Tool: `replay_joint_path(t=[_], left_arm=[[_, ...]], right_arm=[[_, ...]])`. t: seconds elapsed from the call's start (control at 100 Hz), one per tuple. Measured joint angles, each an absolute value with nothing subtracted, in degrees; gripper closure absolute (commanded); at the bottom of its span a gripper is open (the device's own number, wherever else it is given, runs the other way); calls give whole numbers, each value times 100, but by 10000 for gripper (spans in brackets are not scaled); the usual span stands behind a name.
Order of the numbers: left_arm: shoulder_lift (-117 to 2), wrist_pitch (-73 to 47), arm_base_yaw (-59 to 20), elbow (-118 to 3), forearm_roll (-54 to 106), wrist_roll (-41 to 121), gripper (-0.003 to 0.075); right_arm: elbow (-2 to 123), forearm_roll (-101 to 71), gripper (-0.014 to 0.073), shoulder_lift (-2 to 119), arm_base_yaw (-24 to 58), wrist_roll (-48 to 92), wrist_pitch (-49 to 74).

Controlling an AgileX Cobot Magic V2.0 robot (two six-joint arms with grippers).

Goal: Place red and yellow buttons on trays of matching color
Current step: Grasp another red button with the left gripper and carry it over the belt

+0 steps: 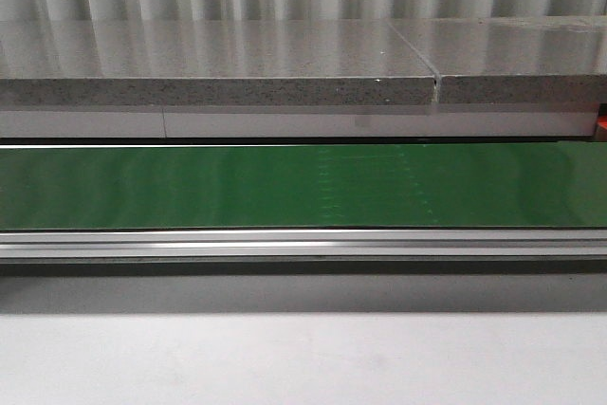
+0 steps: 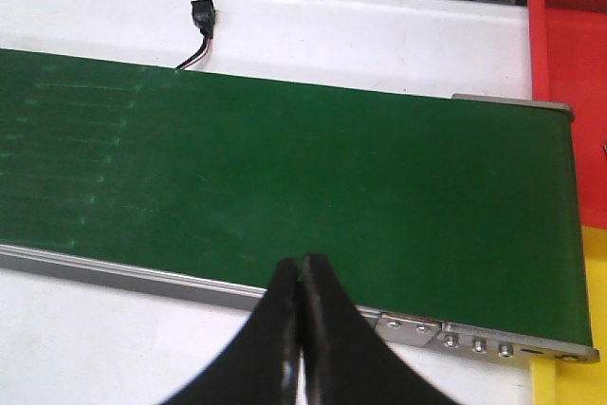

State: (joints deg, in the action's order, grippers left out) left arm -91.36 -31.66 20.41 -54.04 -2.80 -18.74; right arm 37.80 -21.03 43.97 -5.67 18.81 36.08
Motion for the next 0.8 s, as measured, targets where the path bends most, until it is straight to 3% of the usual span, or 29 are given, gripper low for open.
replay_joint_path(t=[0.36, 0.45, 0.57, 0.69, 0.8], left_arm=[[-9643, -3132, 2041, -5599, -267, -1874, 64], [-9665, -3132, 2041, -5599, -267, -1874, 104], [-9665, -3095, 2041, -5599, -267, -1874, 268], [-9665, -3081, 2041, -5599, -267, -1874, 514], [-9665, -3139, 2041, -5621, -267, -1867, 686]], right_arm=[[3780, -2103, 661, 4397, -567, 1892, 3608], [3780, -2103, 661, 4397, -567, 1892, 3608], [3780, -2103, 661, 4397, -567, 1892, 3608], [3780, -2103, 661, 4397, -567, 1892, 3608], [3780, -2103, 661, 4397, -567, 1881, 3608]])
